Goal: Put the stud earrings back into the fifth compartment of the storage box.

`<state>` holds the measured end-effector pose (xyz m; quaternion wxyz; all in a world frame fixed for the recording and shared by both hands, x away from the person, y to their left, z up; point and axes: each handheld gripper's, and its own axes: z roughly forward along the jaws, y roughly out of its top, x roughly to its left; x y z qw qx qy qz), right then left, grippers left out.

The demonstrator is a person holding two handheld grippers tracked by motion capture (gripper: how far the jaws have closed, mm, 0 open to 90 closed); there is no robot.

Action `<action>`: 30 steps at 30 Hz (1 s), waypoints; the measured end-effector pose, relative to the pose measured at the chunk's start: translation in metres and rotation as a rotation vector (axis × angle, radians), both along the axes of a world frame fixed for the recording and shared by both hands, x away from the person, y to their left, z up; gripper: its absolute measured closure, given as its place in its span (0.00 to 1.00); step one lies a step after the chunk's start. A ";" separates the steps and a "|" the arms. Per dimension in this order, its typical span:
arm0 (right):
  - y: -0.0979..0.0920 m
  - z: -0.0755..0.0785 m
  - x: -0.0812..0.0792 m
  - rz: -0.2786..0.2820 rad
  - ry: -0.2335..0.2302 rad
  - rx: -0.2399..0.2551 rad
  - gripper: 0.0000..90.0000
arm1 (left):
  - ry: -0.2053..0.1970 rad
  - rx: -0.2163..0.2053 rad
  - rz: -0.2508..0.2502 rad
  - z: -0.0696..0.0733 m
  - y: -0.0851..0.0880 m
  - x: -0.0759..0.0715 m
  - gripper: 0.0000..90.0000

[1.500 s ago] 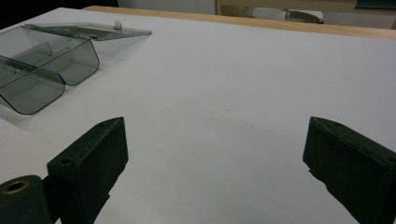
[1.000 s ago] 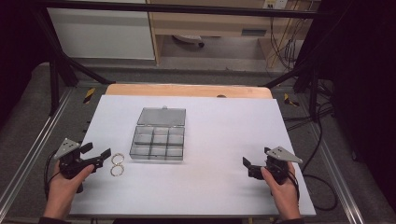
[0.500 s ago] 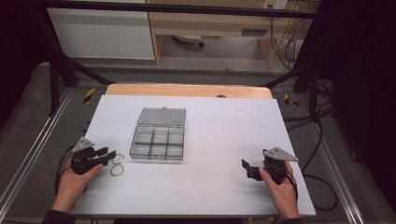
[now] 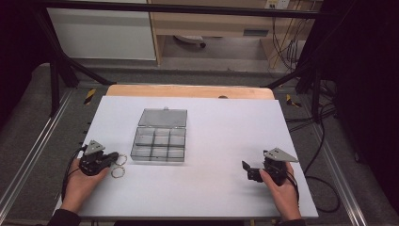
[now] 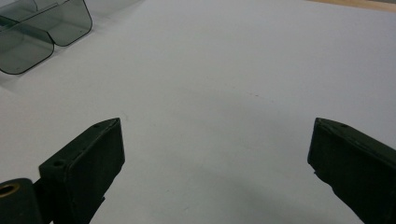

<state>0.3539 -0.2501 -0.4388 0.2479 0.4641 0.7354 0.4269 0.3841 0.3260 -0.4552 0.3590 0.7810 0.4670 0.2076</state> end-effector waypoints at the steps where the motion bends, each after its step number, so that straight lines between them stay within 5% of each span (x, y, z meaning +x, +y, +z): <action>1: 0.000 0.000 0.000 -0.001 0.002 -0.001 0.05 | 0.000 0.000 0.000 0.000 0.000 0.000 0.97; 4: 0.000 -0.001 0.001 -0.002 -0.001 -0.006 0.05 | 0.016 -0.032 0.033 0.001 0.000 -0.001 0.97; 11: -0.001 -0.002 0.002 -0.007 0.004 0.002 0.05 | -0.075 -0.107 0.093 0.017 0.010 -0.010 0.97; 17: 0.002 -0.002 0.002 -0.001 0.006 -0.009 0.05 | -0.151 -0.159 0.087 0.032 0.008 -0.020 0.97; 25: 0.006 -0.003 0.005 0.017 0.017 -0.017 0.05 | -0.201 -0.211 0.068 0.047 0.002 -0.023 0.97; 30: 0.005 -0.002 0.003 0.025 0.012 -0.012 0.05 | -0.234 -0.190 0.034 0.064 -0.011 -0.023 0.97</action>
